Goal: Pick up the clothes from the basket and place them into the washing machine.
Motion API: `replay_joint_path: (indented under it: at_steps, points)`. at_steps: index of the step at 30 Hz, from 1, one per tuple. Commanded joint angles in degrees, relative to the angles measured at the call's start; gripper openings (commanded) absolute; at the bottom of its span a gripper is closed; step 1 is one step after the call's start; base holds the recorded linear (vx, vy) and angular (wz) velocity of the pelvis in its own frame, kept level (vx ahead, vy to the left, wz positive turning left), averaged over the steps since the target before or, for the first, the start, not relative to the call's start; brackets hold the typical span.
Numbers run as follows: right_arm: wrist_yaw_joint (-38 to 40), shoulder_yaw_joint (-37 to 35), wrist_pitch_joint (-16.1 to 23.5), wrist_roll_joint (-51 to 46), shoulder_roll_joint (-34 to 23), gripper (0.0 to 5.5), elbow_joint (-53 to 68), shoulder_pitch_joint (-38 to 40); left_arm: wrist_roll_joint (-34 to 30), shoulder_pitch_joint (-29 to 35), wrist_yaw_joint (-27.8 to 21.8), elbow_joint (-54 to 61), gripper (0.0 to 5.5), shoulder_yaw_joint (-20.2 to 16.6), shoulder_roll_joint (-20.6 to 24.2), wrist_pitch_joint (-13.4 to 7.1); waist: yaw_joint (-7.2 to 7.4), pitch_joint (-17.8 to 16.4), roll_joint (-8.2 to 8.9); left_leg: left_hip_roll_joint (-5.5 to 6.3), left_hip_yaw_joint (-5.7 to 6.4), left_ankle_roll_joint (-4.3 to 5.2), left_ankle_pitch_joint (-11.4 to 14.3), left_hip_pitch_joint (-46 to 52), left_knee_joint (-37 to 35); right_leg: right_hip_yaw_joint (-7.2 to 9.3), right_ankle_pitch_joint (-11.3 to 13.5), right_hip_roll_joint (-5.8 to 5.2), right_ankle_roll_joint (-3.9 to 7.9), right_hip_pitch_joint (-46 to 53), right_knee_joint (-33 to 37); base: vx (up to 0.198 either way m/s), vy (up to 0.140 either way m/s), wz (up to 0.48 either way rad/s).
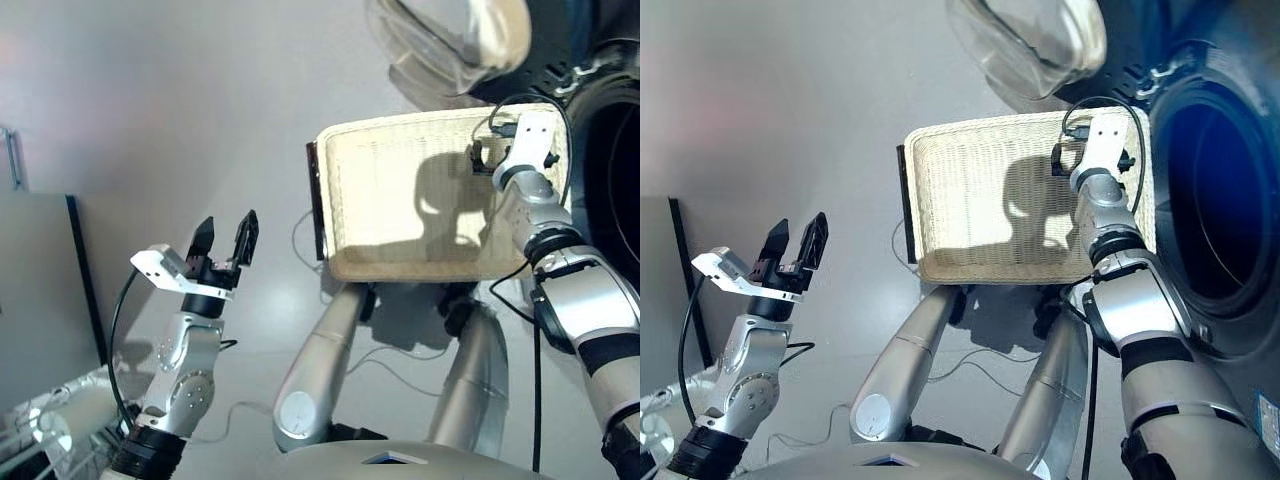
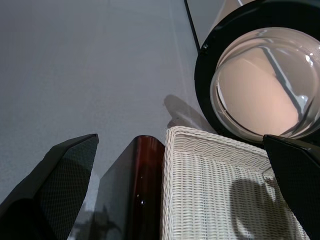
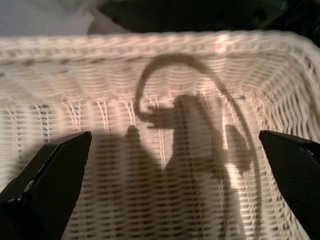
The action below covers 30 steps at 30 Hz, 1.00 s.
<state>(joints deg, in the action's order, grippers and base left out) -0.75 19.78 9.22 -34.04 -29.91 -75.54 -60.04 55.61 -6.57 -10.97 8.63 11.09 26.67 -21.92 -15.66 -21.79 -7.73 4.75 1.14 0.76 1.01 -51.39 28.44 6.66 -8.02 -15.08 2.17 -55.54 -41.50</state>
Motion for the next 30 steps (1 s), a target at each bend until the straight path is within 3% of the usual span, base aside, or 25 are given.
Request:
replay_joint_path:
  at_steps: [1,6,14,15,16,21,26,30]
  points:
    - [-3.74,2.6,1.69,-1.45,-2.2,5.5,5.69,2.08,1.53,-1.27,-2.31,3.97,5.5,-2.03,0.54,-1.07,-0.12,1.79,-1.29,0.7,-4.01,-0.89,-1.57,-3.39,-0.87,-3.65,4.87,0.31,3.14,-1.41,6.07,0.0,0.0,0.0]
    - [-5.58,3.28,3.56,-5.77,-0.43,5.5,13.33,7.08,1.71,-0.77,-2.16,3.88,5.5,-1.82,-0.95,-1.01,0.87,2.21,-0.26,0.26,-4.3,-0.95,-1.75,-2.28,-1.86,-3.4,5.18,0.57,3.27,-0.47,6.82,0.011,-0.001,-0.006]
    - [-5.32,0.49,9.08,-7.26,3.38,5.5,42.87,32.68,-0.82,-0.4,0.16,-1.45,5.5,-3.52,-3.79,-1.98,6.11,4.21,4.29,-1.09,-3.72,-0.78,-2.08,7.07,-7.78,-1.14,6.87,1.28,4.25,10.16,14.72,0.096,-0.023,-0.096]
    - [-4.78,-1.34,9.91,-6.86,3.9,5.5,45.49,36.05,-1.57,-0.13,0.64,-2.69,5.5,-3.95,-4.16,-2.04,6.81,4.38,4.71,-1.47,-3.73,-1.01,-4.09,8.42,-9.46,-0.45,9.11,1.34,4.03,12.05,17.01,0.095,-0.037,-0.185]
    - [-3.84,-3.64,10.65,-6.27,4.72,5.5,47.31,39.46,-2.33,-0.01,1.34,-4.33,5.5,-4.35,-4.7,-2.2,7.63,4.83,5.39,-1.69,-3.45,-0.97,-4.08,10.48,-10.51,-0.02,9.44,1.44,4.33,14.7,18.67,0.095,-0.027,-0.123]
    - [-2.53,-11.12,11.52,-9.53,11.63,5.5,49.15,49.18,-8.47,0.04,4.99,-10.72,5.5,-4.89,-6.23,-1.95,11.07,6.54,7.64,-2.67,-2.45,-0.66,-4.01,20.61,-15.17,1.55,10.78,1.96,5.36,26.35,26.07,0.202,-0.04,-0.088]
    - [-3.74,-11.98,9.7,-8.73,13.89,5.5,50.73,56.81,-11.21,-0.78,5.21,-13.96,5.5,-5.71,-7.22,-0.84,14.05,9.36,9.77,-3.84,-2.46,0.25,-4.41,30.85,-20.84,2.01,12.76,3.38,6.45,36.94,33.72,0.19,-0.022,-0.173]
    - [-3.81,-12.23,8.9,-7.0,14.86,5.5,51.41,61.01,-11.48,-2.2,4.8,-15.07,5.5,-6.42,-7.54,0.08,15.33,11.08,10.62,-4.38,-3.01,0.55,-4.56,35.19,-23.14,1.98,13.77,4.05,6.87,41.49,37.44,0.127,0.007,-0.148]
